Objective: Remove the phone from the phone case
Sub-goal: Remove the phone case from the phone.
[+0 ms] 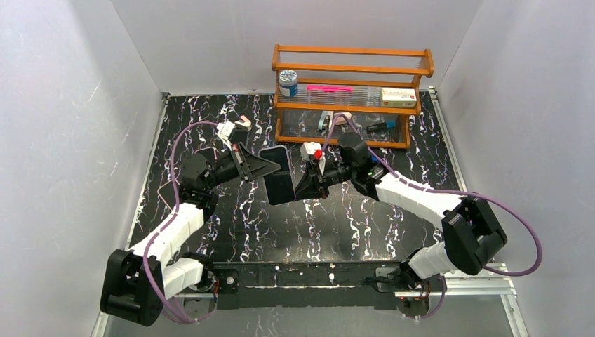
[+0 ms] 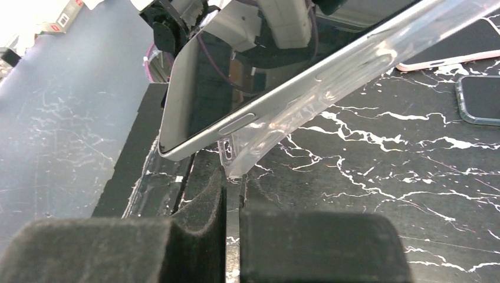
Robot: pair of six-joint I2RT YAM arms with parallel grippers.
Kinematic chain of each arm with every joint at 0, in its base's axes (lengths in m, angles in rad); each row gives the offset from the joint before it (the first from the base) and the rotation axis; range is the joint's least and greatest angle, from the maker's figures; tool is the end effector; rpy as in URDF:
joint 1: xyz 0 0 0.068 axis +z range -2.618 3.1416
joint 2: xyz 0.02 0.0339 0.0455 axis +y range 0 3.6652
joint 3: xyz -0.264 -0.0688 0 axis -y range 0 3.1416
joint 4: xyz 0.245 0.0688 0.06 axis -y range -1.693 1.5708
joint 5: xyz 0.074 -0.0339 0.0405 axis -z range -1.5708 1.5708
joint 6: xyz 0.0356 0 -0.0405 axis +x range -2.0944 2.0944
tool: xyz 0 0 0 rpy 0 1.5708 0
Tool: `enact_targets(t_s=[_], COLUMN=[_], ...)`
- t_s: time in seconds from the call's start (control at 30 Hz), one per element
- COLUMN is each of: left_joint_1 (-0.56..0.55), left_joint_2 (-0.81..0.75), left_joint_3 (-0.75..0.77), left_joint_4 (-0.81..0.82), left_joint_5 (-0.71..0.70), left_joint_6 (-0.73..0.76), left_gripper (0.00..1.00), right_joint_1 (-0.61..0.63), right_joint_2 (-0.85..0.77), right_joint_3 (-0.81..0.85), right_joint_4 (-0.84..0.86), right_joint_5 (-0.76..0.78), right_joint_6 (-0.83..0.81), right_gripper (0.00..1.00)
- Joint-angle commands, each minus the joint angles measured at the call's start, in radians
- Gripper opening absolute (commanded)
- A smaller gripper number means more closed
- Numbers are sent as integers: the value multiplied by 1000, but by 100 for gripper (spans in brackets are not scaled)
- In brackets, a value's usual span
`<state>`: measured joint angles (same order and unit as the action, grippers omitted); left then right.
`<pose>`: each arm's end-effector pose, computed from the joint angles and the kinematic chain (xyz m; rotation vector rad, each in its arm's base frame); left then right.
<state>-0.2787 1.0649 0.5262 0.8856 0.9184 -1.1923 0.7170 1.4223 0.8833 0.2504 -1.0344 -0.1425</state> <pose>0.2067 -0.0886 0.3028 0.2522 1.5939 -1.7448 0.2139 0.2270 0.2741 -1.4234 1.2986 1.3426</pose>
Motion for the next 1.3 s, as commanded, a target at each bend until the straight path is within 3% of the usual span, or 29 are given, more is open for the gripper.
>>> enact_targets(t_s=[0.0,0.2,0.37,0.53,0.8,1.07,1.27], left_joint_1=[-29,-53,-77,-101,-165,-196,-203], left_joint_2=[-42,-48,-49,-27,2,-14,13], left_joint_3=[7,-17,-42,-44,-51,-76,-78], left_joint_4=[6,4,4,4,3,3,0], left_joint_5=[-9,-27,-47,-61,-119,-161,-173], left_joint_6=[-116,-101,-78,-58,-24,-18,-9], left_gripper=[0,0,0,0,0,0,0], right_joint_1=[9,-2,-10,-10,-11,-14,-16], right_joint_2=[10,1,-5,8,49,21,16], right_joint_3=[71,13,-79,-120,-130,-180,-185], right_joint_4=[69,323,611,789,892,933,966], right_joint_5=[144,218,227,270,330,484,475], right_joint_6=[-96,205,507,717,839,904,932], right_gripper=[1,1,14,22,25,35,36])
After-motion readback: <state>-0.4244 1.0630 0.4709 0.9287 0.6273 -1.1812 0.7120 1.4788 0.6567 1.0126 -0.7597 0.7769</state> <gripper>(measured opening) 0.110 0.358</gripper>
